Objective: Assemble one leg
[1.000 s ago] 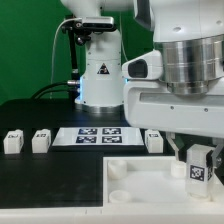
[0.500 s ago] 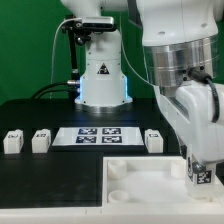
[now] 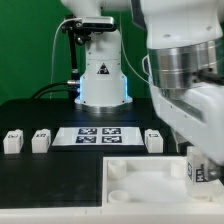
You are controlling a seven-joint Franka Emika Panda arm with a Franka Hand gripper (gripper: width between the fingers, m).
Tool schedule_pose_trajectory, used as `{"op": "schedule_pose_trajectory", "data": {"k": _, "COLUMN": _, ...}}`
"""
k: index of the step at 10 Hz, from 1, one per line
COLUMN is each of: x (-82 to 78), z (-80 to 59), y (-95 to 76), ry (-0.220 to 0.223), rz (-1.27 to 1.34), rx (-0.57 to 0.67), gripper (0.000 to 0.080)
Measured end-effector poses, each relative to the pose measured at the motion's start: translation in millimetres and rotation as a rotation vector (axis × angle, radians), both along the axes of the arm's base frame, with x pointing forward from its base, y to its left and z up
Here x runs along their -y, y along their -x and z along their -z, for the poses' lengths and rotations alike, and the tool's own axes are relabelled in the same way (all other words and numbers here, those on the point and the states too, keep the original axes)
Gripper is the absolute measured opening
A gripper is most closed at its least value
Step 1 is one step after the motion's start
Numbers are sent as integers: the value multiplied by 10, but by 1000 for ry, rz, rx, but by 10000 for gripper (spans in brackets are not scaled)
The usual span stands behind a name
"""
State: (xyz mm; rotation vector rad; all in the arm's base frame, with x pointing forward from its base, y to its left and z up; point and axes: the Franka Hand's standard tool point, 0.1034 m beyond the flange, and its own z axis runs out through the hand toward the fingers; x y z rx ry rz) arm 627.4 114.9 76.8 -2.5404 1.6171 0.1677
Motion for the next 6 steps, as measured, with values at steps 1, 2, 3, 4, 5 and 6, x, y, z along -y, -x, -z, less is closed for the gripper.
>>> {"op": "schedule_pose_trajectory", "data": {"k": 1, "x": 15, "z": 0, "y": -3, "ry": -2, "rz": -102, "rx": 18, "gripper": 639}}
{"op": "schedule_pose_trajectory", "data": {"k": 2, "x": 21, "z": 1, "y": -3, "ry": -5, "rz": -222, "rx": 38, "gripper": 648}}
{"op": "schedule_pose_trajectory", "data": {"k": 3, "x": 19, "z": 1, "y": -3, "ry": -8, "rz": -311, "rx": 52, "gripper": 648}}
{"op": "schedule_pose_trajectory", "data": {"k": 4, "x": 17, "z": 1, "y": 3, "ry": -5, "rz": -391, "rx": 61, "gripper": 649}}
{"op": "schedule_pose_trajectory", "data": {"k": 5, "x": 7, "z": -8, "y": 25, "ry": 20, "rz": -638, "rx": 72, "gripper": 649}}
{"op": "schedule_pose_trajectory", "data": {"k": 6, "x": -9, "z": -18, "y": 13, "ry": 22, "rz": -826, "rx": 104, "gripper": 649}}
